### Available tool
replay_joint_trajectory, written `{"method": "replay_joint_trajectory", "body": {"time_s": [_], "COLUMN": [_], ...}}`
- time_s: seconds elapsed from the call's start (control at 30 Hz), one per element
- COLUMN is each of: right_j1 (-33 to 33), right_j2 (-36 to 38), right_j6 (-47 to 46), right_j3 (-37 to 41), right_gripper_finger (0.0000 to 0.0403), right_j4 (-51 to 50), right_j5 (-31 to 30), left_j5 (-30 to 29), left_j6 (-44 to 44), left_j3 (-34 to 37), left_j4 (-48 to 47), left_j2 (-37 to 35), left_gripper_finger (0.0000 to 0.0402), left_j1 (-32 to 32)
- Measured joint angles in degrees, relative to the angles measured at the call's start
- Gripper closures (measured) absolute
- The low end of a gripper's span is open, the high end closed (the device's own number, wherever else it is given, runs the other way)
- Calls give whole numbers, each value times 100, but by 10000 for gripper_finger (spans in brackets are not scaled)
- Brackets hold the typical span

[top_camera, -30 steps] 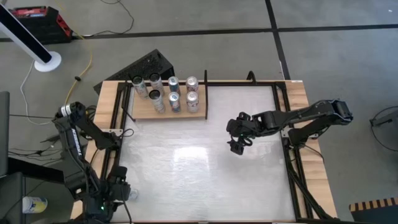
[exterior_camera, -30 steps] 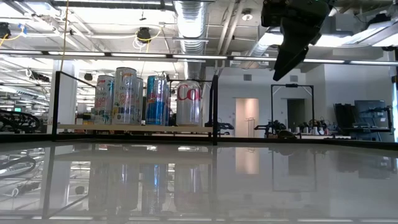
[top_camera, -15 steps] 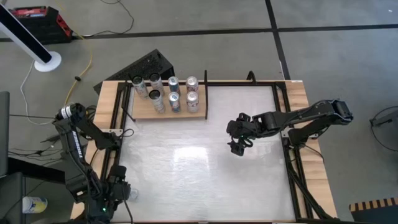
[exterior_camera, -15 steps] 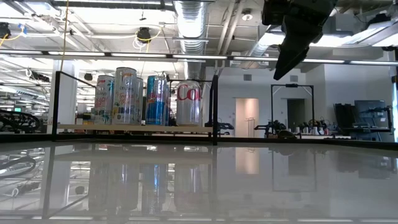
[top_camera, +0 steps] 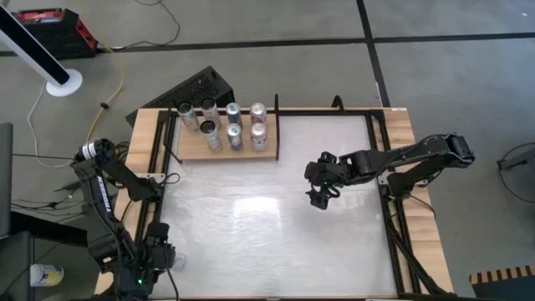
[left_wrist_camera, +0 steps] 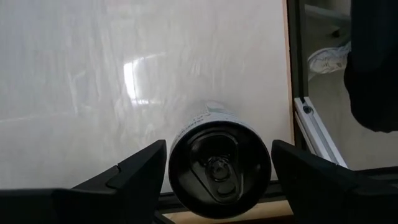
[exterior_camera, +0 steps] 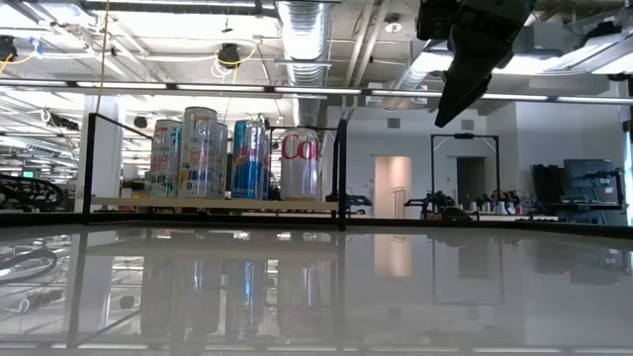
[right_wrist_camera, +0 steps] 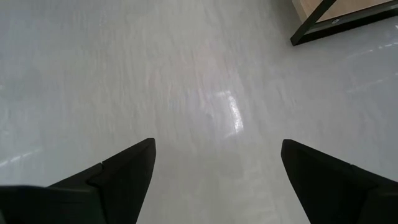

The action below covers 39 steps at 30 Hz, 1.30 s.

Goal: Place canned beverage on shelf
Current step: Put the red soda can on the shelf

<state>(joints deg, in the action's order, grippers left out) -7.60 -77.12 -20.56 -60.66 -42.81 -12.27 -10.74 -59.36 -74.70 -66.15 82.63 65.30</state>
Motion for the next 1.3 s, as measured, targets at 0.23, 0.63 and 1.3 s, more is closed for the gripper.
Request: {"method": "replay_joint_trajectory", "body": {"time_s": [0.23, 0.63, 1.3], "right_j1": [0, 0, 22], "right_j2": [-2, -1, -2], "right_j6": [0, 0, 0], "right_j3": [0, 0, 0], "right_gripper_finger": [30, 30, 30], "right_j4": [0, -2, -2], "right_j5": [-2, -2, -2], "left_j5": [44, 428, 577], "left_j6": [-285, -229, 942], "left_j3": [0, 283, -286], "left_j4": [2, 291, -1022], "left_j2": [0, -24, -7], "left_gripper_finger": [128, 135, 169], "left_j1": [0, -129, -1028]}}
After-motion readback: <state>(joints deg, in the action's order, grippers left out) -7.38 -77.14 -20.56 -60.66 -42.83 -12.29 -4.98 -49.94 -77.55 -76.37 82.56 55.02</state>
